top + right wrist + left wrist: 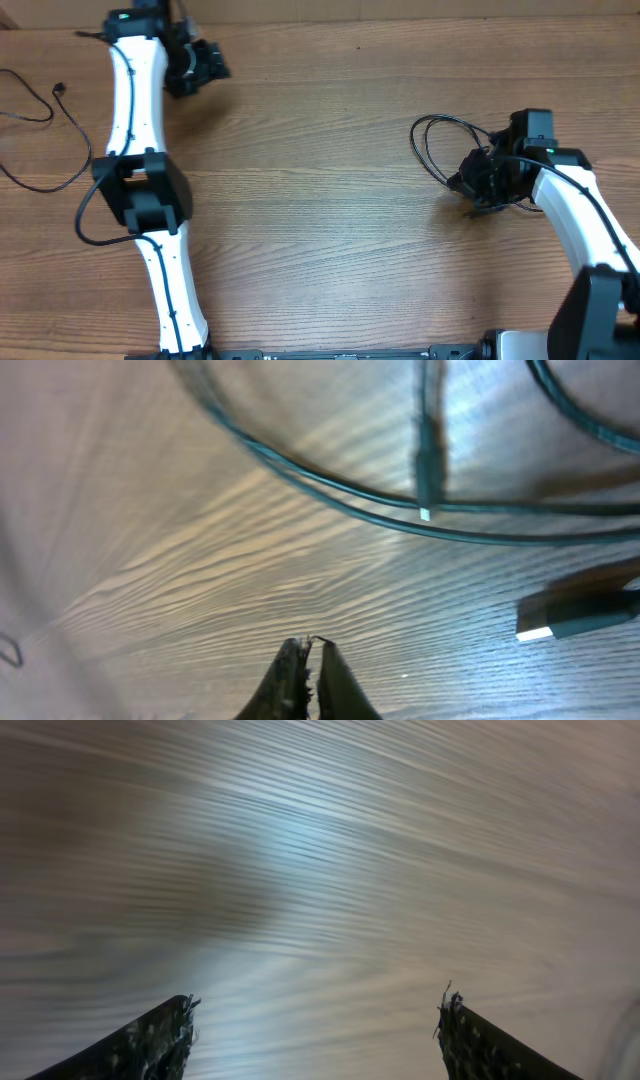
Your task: Untangle cables
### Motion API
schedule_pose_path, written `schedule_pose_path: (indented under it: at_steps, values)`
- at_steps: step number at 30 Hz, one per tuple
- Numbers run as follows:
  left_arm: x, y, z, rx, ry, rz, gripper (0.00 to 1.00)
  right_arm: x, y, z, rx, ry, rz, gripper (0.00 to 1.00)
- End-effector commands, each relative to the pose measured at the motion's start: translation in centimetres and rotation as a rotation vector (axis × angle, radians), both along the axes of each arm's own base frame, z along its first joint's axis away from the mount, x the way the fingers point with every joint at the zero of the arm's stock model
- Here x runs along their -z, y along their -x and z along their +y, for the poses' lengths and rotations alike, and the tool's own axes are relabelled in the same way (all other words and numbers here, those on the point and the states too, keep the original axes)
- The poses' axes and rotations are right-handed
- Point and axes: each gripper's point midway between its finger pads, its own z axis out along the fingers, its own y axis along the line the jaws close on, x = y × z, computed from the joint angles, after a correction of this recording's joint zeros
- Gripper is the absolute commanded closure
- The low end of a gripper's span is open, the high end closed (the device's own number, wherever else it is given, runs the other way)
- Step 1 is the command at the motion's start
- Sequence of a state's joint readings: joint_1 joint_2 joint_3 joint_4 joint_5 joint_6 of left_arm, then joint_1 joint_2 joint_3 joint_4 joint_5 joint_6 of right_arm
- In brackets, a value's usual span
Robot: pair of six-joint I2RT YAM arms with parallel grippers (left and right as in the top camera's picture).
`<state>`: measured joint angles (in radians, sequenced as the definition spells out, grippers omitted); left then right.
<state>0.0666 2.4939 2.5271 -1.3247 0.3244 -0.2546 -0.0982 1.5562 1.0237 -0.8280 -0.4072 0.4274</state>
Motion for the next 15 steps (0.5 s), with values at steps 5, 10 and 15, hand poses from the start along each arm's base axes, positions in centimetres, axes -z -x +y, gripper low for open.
schedule_pose_path:
  at_steps: [5, 10, 15]
  values:
    - [-3.9, 2.8, -13.7, 0.415, 0.170, -0.097, 0.22, -4.9, -1.0, -0.3, -0.028, 0.040, -0.163, 0.04]
    - [-3.3, 5.5, -22.1, 0.679, 0.065, -0.153, 0.16, -4.5, -1.0, -1.3, -0.006, 0.101, -0.155, 0.00]
    - [-3.0, 7.3, -28.0, 0.871, -0.074, -0.254, 0.15, -4.5, -1.0, -1.4, -0.005, 0.107, -0.153, 0.00]
